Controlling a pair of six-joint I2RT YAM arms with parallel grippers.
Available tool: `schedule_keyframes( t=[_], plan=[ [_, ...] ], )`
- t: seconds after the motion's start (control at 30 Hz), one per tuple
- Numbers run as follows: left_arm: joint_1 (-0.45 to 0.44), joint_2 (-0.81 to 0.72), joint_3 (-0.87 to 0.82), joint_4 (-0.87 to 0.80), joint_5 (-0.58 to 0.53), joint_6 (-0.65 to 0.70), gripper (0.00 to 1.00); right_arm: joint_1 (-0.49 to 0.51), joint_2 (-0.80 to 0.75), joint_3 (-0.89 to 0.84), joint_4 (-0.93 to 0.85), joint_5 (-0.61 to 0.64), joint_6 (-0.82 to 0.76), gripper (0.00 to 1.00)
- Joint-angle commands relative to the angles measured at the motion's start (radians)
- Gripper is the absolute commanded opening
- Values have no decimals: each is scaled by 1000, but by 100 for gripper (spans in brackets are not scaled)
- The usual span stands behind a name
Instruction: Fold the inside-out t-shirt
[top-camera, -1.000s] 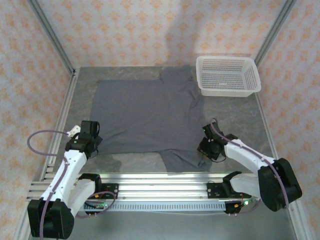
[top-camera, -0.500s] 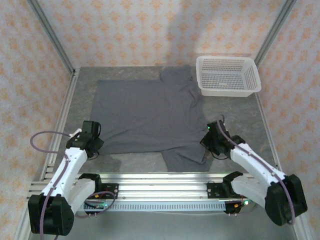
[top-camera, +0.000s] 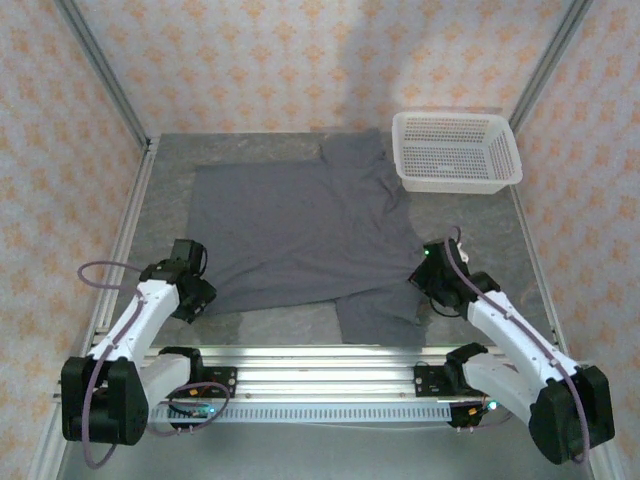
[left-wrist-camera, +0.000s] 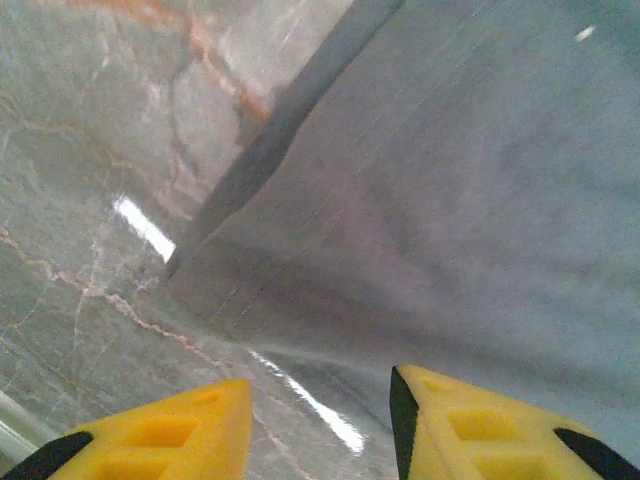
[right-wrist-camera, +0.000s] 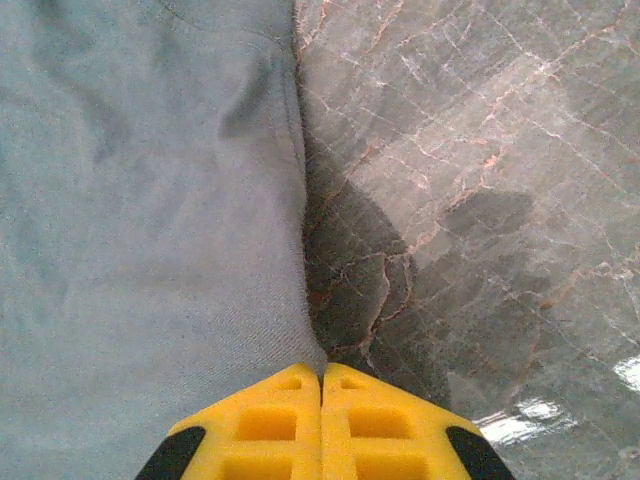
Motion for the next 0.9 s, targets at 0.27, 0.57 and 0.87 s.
schedule_keyframes(
  t=[0.27,0.57,0.87],
  plan=[
    [0,35,-31,33,-162,-45,49,-10,6,49,11,-7,-59,0],
    [45,7,-113,123,-226,-83,54,-12,12,55,8,2,-76,0],
    [73,100,-126,239,-156,-77,31,-12,19,65,-9,-15,-76,0]
  ],
)
